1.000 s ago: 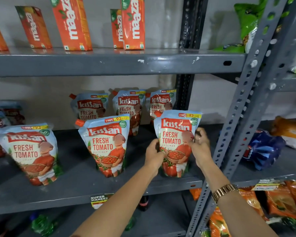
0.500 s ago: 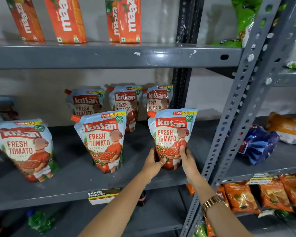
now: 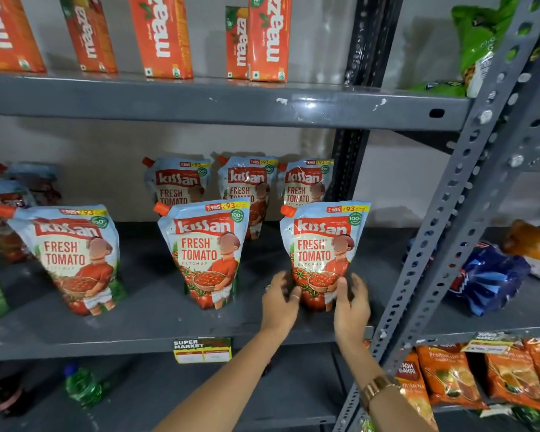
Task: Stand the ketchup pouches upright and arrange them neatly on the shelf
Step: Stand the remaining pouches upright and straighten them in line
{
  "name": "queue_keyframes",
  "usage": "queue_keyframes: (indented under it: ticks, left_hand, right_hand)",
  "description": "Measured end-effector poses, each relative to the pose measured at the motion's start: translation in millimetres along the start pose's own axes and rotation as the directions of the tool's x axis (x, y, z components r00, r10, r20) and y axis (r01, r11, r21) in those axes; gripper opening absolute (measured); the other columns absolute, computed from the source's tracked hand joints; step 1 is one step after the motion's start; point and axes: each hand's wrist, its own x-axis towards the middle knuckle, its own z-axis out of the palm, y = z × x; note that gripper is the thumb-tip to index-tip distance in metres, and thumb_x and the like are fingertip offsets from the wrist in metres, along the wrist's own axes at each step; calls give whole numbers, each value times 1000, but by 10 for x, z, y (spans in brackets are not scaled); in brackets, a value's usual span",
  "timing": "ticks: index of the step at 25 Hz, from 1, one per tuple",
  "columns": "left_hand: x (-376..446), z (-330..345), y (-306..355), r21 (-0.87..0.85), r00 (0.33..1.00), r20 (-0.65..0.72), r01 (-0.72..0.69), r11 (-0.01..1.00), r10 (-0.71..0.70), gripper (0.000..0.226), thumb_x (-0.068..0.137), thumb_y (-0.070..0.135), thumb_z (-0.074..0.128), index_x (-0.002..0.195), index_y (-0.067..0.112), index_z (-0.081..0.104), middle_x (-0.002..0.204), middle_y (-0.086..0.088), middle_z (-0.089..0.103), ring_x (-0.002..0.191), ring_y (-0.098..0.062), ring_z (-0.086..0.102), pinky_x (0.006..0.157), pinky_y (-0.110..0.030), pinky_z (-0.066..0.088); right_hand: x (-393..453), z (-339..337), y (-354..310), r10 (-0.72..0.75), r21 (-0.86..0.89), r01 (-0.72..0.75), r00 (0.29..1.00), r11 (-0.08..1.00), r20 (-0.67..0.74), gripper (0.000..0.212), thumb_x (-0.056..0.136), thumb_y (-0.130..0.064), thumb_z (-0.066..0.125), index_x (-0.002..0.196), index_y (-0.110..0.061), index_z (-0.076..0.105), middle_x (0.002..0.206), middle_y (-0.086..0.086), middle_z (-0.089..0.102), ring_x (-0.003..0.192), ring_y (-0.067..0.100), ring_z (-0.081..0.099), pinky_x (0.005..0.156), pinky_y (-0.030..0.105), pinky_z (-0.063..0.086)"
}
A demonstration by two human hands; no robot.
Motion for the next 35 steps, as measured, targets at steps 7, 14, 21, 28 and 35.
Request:
queue_keyframes:
  ticks: [7,14,21,28,35]
  left_hand:
    - [-2,-919,-70,156,778,-606,-91,984,168,20,87,24,60,72,14,52,56,9,49,62,-26,56,57,-31,43]
    - [132,-1448,-313,57,859,-510,-5,998,33,50,71,29,78,105,9,48,102,-9,57,93,-26,57,77,-34,51]
    - [172,-1696,-456,157,979,-119,185,970,-168,61,83,45,61,137,26,41,143,-3,50,135,-26,41,115,-50,27]
    - [97,-1499,-390,169,982,-67,186,968,-177,62,79,54,58,133,28,44,140,-2,53,136,-27,40,117,-54,22]
    - [-15,-1218,-243,262,977,-80,214,941,-200,56,92,42,48,141,23,32,148,-9,40,144,-31,19,120,-52,3]
  right_hand:
    - [-225,338,-194,-317,-48,317,948,947,22,14,92,-13,49,102,-6,53,89,4,56,74,10,52,64,9,40]
    - [-470,913,-198,-224,-53,273,874,961,431,25,91,-22,53,114,-14,49,99,2,59,83,15,58,76,30,47]
    - [-551,1317,-317,-73,-129,215,733,968,676,39,89,-39,52,117,-12,45,125,9,58,118,24,48,99,40,42]
    - [-461,1100,-217,-59,-179,224,765,958,642,29,90,-39,50,100,-12,44,115,14,59,107,25,51,87,37,43]
    - [-426,870,-149,-96,-185,263,780,947,619,35,91,-39,48,109,-10,44,111,14,62,102,27,56,88,42,47]
